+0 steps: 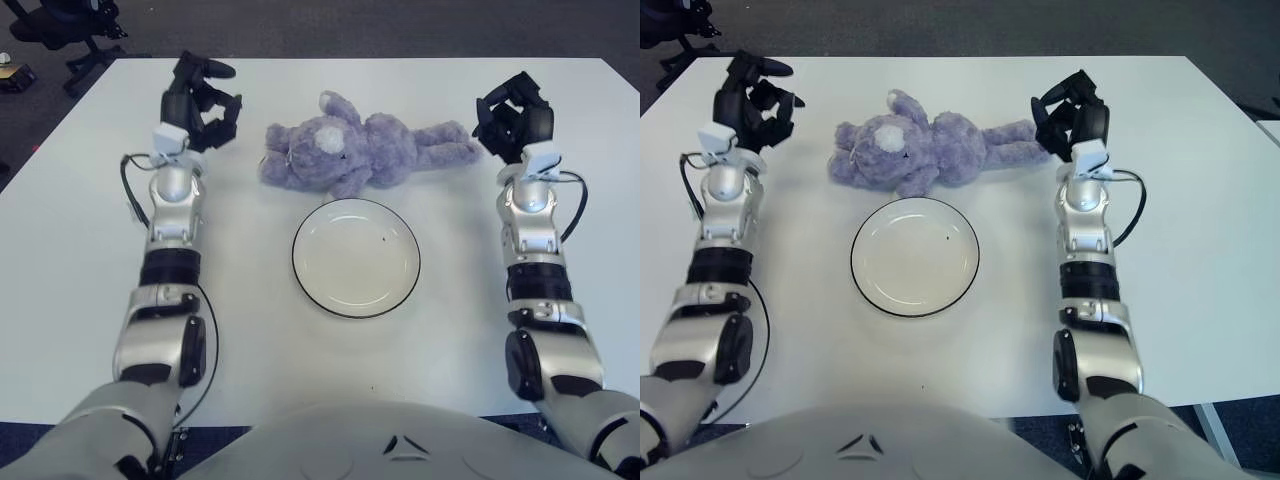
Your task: Put the doll into the plate.
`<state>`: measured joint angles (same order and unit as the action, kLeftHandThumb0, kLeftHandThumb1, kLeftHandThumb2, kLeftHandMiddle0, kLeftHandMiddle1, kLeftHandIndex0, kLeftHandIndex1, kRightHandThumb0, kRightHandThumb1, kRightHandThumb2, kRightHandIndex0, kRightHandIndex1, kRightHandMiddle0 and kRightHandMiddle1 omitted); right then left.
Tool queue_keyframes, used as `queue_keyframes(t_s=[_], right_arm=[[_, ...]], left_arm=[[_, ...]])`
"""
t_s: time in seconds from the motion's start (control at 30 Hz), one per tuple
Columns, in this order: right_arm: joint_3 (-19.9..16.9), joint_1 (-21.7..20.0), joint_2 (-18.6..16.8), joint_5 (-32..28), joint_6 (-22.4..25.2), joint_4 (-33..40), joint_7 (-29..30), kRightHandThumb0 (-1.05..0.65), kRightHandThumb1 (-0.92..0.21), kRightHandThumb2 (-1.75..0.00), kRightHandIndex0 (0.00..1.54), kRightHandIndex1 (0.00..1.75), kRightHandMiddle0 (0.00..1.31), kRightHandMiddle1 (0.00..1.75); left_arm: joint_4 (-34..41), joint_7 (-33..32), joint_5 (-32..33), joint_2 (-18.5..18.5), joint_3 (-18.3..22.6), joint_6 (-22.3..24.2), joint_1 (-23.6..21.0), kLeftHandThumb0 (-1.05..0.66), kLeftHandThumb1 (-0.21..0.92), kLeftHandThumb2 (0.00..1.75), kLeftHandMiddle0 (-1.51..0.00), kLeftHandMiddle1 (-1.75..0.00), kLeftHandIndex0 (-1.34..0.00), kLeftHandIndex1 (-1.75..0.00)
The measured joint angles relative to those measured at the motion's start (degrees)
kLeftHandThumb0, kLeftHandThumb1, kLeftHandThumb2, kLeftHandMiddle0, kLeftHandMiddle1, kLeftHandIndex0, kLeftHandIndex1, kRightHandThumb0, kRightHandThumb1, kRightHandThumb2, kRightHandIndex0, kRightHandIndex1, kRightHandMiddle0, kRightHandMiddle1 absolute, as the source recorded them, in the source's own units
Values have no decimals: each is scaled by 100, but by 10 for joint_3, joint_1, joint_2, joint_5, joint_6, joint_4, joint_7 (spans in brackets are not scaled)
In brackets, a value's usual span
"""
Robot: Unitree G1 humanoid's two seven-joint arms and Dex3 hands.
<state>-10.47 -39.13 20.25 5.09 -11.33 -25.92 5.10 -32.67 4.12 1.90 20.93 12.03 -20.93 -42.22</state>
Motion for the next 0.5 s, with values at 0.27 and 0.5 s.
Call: queue_keyframes(t_s=[0.27, 0.5], right_arm=[[11, -67, 19, 0, 88, 5, -32, -36, -92, -33, 78, 132, 40, 154], [18, -113, 39, 0, 119, -15, -61, -35, -92, -34, 75, 130, 39, 155]], left_arm=[[-63, 41, 4, 36, -3, 56, -97, -1, 92, 24, -63, -129, -32, -141], [-101, 90, 10, 61, -9, 77, -152, -1, 92, 28, -60, -131, -27, -146]])
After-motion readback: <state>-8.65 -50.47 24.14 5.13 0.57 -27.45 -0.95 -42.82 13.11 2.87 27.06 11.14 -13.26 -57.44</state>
